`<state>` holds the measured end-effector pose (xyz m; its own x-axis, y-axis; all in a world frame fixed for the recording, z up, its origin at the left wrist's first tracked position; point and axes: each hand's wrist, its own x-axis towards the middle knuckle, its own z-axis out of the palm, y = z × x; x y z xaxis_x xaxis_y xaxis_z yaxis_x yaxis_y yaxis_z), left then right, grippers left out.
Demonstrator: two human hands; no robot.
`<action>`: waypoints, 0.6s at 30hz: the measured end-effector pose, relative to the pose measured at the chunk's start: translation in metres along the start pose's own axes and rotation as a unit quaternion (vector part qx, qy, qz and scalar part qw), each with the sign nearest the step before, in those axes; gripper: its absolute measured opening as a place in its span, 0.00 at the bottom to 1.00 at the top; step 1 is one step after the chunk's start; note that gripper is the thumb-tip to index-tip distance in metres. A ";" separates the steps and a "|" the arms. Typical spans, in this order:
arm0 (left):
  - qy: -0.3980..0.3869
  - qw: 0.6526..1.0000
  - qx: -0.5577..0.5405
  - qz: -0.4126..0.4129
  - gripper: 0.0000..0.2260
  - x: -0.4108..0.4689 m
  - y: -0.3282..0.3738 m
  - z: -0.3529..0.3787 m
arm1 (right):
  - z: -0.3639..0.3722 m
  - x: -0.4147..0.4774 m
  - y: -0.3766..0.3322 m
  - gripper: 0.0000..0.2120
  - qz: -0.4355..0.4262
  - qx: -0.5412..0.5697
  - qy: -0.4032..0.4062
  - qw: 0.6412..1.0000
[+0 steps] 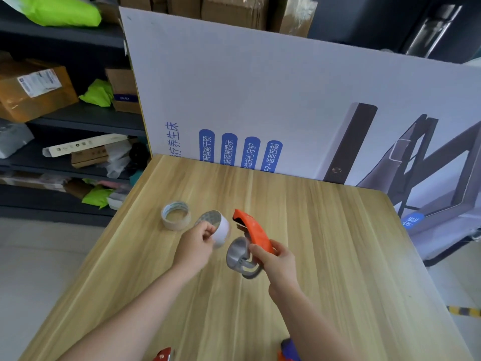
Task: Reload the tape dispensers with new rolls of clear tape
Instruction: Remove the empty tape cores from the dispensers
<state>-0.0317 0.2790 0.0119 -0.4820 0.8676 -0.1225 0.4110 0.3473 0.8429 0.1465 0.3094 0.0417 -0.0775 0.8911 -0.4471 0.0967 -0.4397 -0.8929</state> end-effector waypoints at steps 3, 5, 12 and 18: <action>-0.027 0.995 0.095 0.000 0.09 0.031 -0.017 0.023 | 0.001 0.014 0.009 0.08 0.013 0.004 0.008 1.000; -0.040 0.989 0.144 0.004 0.09 0.049 -0.024 0.038 | 0.000 0.023 0.016 0.08 0.024 0.011 0.021 0.999; -0.083 0.965 0.238 0.079 0.08 0.103 -0.036 0.077 | 0.001 0.047 0.032 0.10 0.059 0.029 0.062 0.996; -0.137 0.949 0.233 0.161 0.05 0.120 -0.052 0.093 | 0.004 0.056 0.042 0.10 0.066 0.034 0.083 0.994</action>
<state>-0.0394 0.3983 -0.0954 -0.0799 0.9933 -0.0833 0.8317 0.1125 0.5437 0.1421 0.3409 -0.0211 0.0966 0.8289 -0.5511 0.0278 -0.5557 -0.8309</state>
